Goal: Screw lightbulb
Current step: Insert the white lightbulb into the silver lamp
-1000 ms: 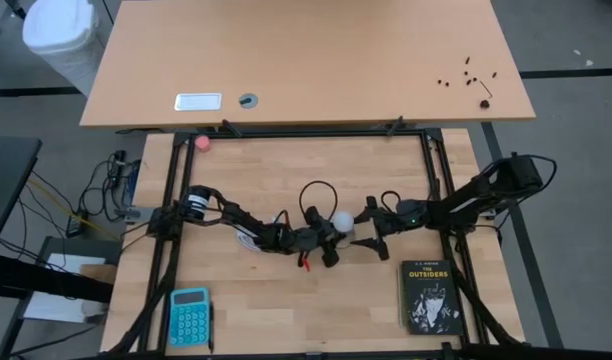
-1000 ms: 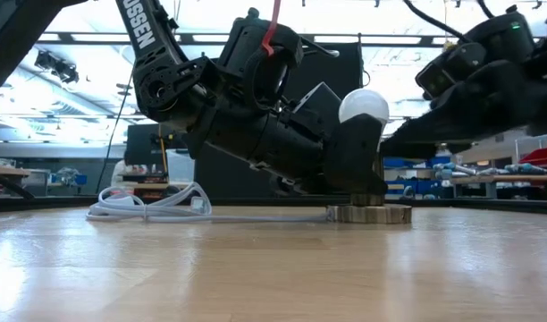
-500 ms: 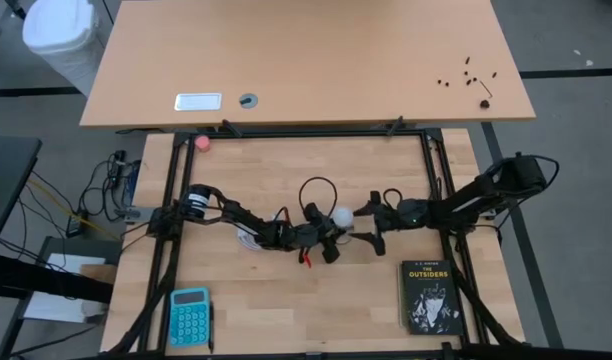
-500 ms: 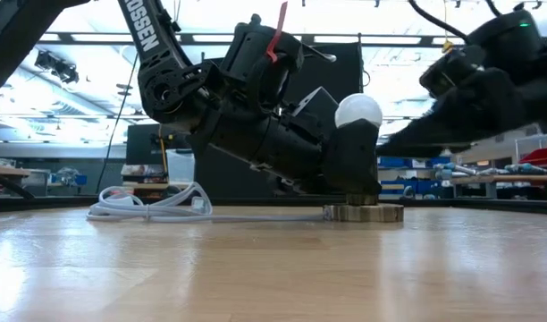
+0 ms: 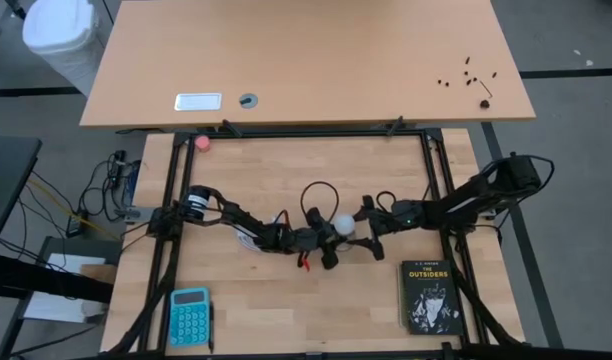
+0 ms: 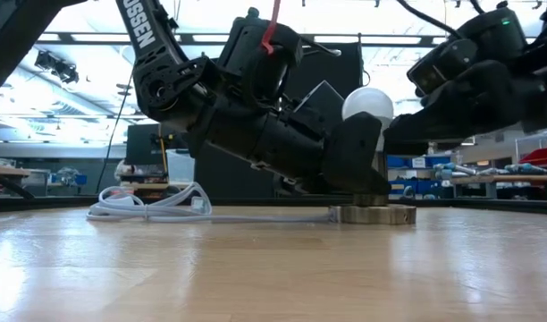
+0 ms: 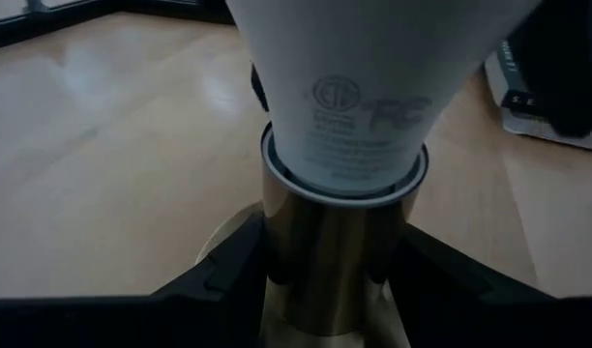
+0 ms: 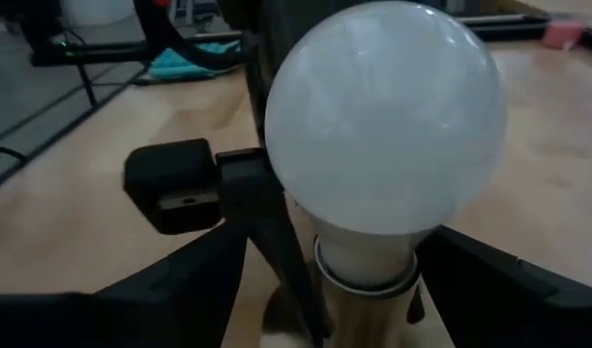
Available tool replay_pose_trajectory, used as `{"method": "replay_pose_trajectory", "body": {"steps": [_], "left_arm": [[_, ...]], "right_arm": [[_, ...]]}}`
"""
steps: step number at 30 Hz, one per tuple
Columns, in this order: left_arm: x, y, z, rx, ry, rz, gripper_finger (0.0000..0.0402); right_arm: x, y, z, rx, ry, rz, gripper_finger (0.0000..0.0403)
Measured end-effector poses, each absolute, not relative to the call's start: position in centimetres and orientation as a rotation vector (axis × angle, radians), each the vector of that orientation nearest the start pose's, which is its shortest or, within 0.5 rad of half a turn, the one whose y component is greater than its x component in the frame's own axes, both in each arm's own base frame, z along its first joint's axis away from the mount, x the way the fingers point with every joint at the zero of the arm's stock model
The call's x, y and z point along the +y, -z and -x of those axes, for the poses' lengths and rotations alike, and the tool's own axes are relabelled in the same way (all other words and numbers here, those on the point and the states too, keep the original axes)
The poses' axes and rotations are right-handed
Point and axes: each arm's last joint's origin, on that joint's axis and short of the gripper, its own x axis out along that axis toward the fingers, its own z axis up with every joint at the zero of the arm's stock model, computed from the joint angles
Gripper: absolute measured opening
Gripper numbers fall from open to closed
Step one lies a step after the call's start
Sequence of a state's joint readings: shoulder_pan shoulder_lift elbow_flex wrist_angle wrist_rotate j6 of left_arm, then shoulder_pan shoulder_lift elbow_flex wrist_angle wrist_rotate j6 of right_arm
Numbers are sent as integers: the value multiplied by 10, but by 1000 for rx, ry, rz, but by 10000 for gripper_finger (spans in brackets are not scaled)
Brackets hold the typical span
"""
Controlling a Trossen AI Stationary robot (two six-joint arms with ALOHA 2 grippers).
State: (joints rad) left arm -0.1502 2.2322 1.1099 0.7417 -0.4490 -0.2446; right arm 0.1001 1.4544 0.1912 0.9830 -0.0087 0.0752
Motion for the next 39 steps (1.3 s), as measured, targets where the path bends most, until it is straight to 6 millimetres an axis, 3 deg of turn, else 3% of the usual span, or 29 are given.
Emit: {"method": "replay_pose_trajectory", "body": {"steps": [6, 10, 14, 19, 25, 31, 39], "left_arm": [[-52, -82, -426, 327, -354, 140, 184], [-47, -81, -426, 325, -419, 138, 184], [-47, -81, -426, 325, -422, 134, 184], [-48, -81, -426, 331, -401, 126, 184], [-49, -81, -426, 329, -386, 114, 184], [-52, -82, -426, 325, -354, 118, 184], [-52, -81, -426, 327, -370, 130, 184]], "right_arm": [[32, -125, -198, 309, -121, -131, 308], [45, -134, -187, 262, -274, -163, 308], [42, -131, -184, 278, -82, -109, 308], [21, -126, -190, 304, 86, -78, 308], [9, -132, -208, 278, 13, -61, 308], [8, -131, -223, 307, -34, -44, 308], [16, -129, -211, 357, -62, -86, 308]]}}
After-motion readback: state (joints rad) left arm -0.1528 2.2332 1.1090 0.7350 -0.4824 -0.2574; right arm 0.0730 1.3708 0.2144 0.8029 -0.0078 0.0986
